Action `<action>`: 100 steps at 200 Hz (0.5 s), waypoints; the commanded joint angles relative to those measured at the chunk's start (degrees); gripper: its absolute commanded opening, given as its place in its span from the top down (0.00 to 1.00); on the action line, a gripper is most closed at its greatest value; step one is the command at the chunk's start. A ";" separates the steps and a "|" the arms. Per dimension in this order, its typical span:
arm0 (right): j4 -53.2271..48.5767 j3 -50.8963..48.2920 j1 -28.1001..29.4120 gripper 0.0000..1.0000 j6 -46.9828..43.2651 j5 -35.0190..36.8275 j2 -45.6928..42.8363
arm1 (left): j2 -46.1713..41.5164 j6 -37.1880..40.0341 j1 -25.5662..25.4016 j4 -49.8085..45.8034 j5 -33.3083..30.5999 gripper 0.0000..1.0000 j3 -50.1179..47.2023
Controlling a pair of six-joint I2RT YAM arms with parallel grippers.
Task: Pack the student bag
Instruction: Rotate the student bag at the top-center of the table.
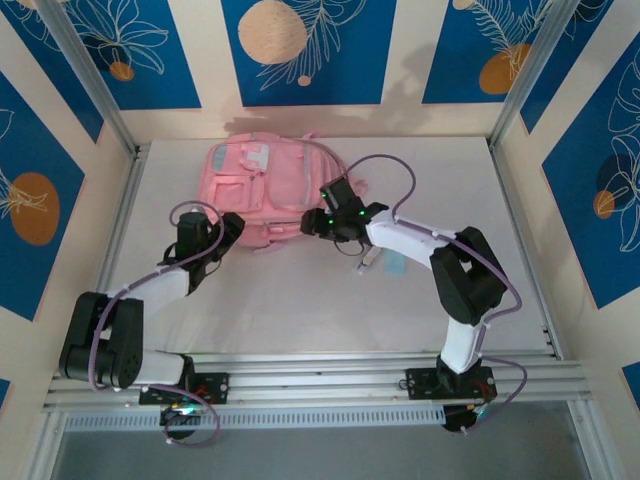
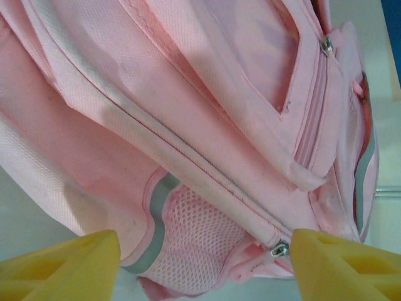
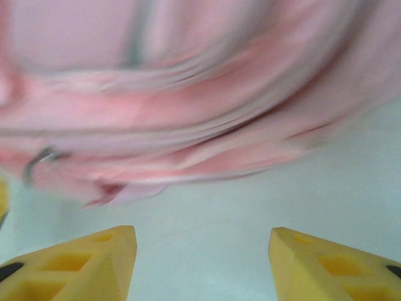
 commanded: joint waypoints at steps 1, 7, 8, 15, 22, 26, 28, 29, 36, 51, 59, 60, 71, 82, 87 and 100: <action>-0.11 2.11 4.23 0.46 0.98 -1.41 -1.79 | 1.04 -2.32 -0.17 3.33 -4.12 0.29 0.05; 0.29 2.85 5.01 0.48 1.60 -1.67 -1.16 | 1.72 -2.59 -0.17 3.91 -4.53 0.29 0.43; 0.38 3.00 5.11 0.48 1.71 -1.70 -1.06 | 1.82 -2.64 -0.14 4.00 -4.61 0.29 0.55; 0.82 4.20 5.82 0.51 2.53 -1.89 -0.07 | 2.67 -2.71 -0.11 4.46 -5.06 0.29 1.09; 1.08 5.49 6.39 0.55 3.59 -1.90 1.14 | 3.62 -2.75 -0.16 4.78 -5.52 0.29 1.58; 1.08 6.21 6.63 0.58 4.40 -1.82 1.85 | 4.15 -3.05 -0.07 4.90 -5.71 0.29 1.89; 1.08 6.63 6.73 0.59 4.82 -1.86 2.25 | 4.43 -3.20 -0.06 5.06 -5.73 0.29 1.96; 1.13 6.82 6.76 0.59 5.03 -1.88 2.45 | 4.54 -3.25 0.01 5.15 -5.69 0.29 1.97; 1.61 7.92 7.03 0.63 6.13 -2.10 3.70 | 5.34 -3.66 0.10 6.18 -5.44 0.29 2.05; 3.98 9.47 7.70 0.67 7.62 -2.41 6.38 | 6.61 -4.63 0.09 8.05 -5.17 0.30 2.01; 5.01 10.17 7.84 0.69 8.46 -2.47 7.95 | 7.13 -4.83 0.11 8.67 -4.84 0.30 1.98; 5.16 10.22 7.88 0.69 8.62 -2.54 8.20 | 7.16 -4.91 0.13 8.75 -4.80 0.30 1.94; 6.76 11.29 7.89 0.70 9.95 -3.44 10.41 | 7.61 -5.01 0.12 9.34 -4.29 0.31 1.75; 8.12 12.22 7.83 0.70 11.15 -4.05 12.56 | 7.76 -5.22 0.07 9.69 -3.83 0.31 1.50; 9.03 12.41 7.92 0.71 11.35 -4.04 13.31 | 7.81 -5.25 0.11 9.84 -3.61 0.31 1.31; 10.18 13.12 7.91 0.71 12.33 -3.84 15.35 | 7.69 -5.69 0.10 10.34 -2.99 0.32 0.83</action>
